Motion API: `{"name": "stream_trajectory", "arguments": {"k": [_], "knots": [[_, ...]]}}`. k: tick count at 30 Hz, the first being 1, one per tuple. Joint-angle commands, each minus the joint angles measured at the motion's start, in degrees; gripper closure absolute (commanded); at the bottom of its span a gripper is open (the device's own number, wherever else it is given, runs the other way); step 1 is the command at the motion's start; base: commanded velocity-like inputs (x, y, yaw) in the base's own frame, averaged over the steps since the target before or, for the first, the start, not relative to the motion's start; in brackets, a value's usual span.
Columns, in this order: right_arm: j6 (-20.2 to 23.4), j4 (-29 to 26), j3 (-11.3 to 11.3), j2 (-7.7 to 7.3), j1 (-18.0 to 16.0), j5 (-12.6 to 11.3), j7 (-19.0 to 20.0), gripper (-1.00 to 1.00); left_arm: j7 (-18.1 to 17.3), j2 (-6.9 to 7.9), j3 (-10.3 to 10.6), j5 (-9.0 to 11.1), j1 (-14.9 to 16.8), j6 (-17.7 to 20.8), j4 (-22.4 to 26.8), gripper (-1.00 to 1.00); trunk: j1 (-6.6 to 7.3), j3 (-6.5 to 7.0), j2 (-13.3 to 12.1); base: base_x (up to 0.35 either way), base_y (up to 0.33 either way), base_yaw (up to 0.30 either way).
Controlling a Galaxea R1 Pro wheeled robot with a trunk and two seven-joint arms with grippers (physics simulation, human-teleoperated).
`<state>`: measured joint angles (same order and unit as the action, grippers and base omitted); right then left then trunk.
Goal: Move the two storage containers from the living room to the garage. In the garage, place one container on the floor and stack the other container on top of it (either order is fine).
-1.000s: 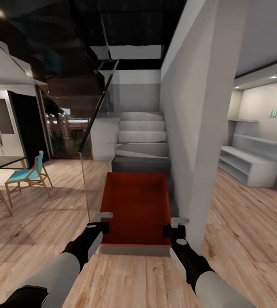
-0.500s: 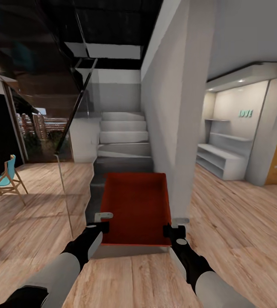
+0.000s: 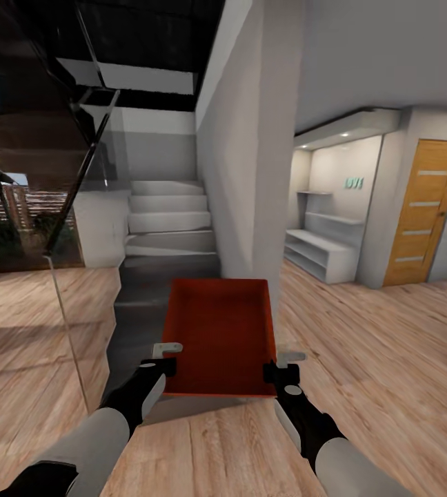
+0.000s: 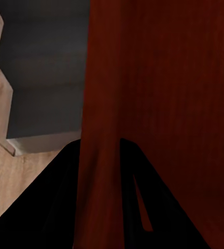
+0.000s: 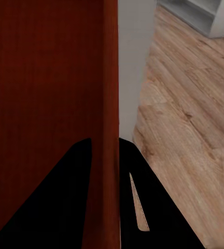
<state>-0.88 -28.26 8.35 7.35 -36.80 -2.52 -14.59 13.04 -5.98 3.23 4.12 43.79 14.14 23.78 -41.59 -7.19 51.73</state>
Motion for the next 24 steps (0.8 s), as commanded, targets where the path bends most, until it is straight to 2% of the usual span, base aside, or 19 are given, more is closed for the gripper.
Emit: {"name": "stream_trajectory", "arguments": {"k": [1, 24], "knots": [[-0.2, -0.2, -2.5, -0.14, -0.1, 0.7, -2.9, 1.0, 0.6, 0.47, 0.3, 0.2, 0.0, 0.5, 0.0, 1.0, -0.01, -0.08, 0.1, 0.0, 0.0, -0.283], [-0.2, -0.2, -2.5, -0.14, -0.1, 0.7, -2.9, 1.0, 0.5, 0.49, 0.4, 0.2, 0.0, 0.4, -0.1, 1.0, -0.01, -0.08, 0.1, 0.0, 0.0, -0.283]]}}
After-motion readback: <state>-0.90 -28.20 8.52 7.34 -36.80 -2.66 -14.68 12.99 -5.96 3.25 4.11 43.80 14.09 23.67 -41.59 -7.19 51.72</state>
